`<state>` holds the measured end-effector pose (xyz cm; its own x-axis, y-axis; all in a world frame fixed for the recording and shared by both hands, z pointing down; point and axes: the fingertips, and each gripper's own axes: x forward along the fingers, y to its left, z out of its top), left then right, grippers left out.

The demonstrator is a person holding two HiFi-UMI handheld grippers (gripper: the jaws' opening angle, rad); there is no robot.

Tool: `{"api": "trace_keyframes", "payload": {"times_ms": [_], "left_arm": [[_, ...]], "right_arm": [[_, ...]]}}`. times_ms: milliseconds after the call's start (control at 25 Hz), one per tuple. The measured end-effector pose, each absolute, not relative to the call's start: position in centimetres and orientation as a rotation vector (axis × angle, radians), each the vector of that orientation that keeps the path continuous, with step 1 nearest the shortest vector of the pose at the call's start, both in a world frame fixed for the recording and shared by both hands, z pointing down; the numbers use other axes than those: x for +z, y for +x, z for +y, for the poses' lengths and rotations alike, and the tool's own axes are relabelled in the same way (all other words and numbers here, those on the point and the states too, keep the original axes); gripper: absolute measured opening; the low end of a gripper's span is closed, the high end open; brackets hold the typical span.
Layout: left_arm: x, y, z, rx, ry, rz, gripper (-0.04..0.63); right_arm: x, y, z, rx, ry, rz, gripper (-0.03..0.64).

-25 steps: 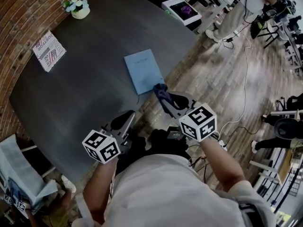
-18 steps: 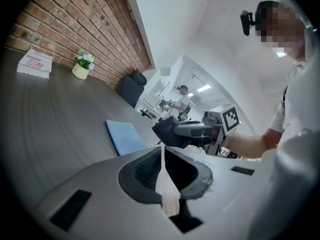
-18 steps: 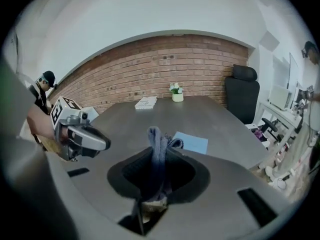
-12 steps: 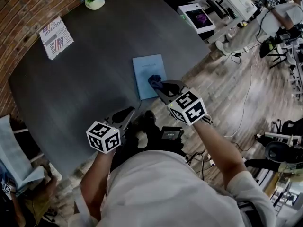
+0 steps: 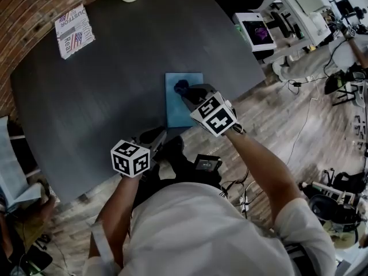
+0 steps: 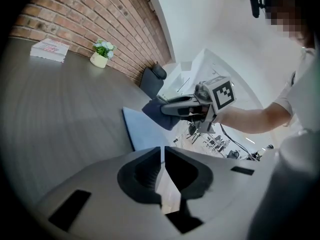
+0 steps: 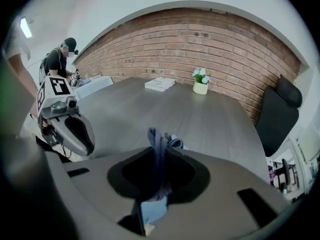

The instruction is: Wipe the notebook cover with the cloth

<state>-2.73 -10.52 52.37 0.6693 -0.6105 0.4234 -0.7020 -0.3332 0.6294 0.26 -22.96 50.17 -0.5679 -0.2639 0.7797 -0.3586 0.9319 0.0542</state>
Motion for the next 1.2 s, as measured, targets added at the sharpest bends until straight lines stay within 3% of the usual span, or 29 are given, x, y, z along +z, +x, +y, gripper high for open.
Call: {"api": "trace_keyframes", "payload": {"times_ms": [600, 1200], "left_arm": [[54.8, -1.4, -11.1, 0.152, 1.977, -0.976, 0.029], [55.2, -1.3, -10.5, 0.161, 1.971, -0.946, 0.029]], "right_arm": [[52.9, -4.8, -28.5, -0.316, 0.304, -2.071, 0.083], [57.3, -5.6, -26.1, -0.316, 0.211, -1.985, 0.083]]}}
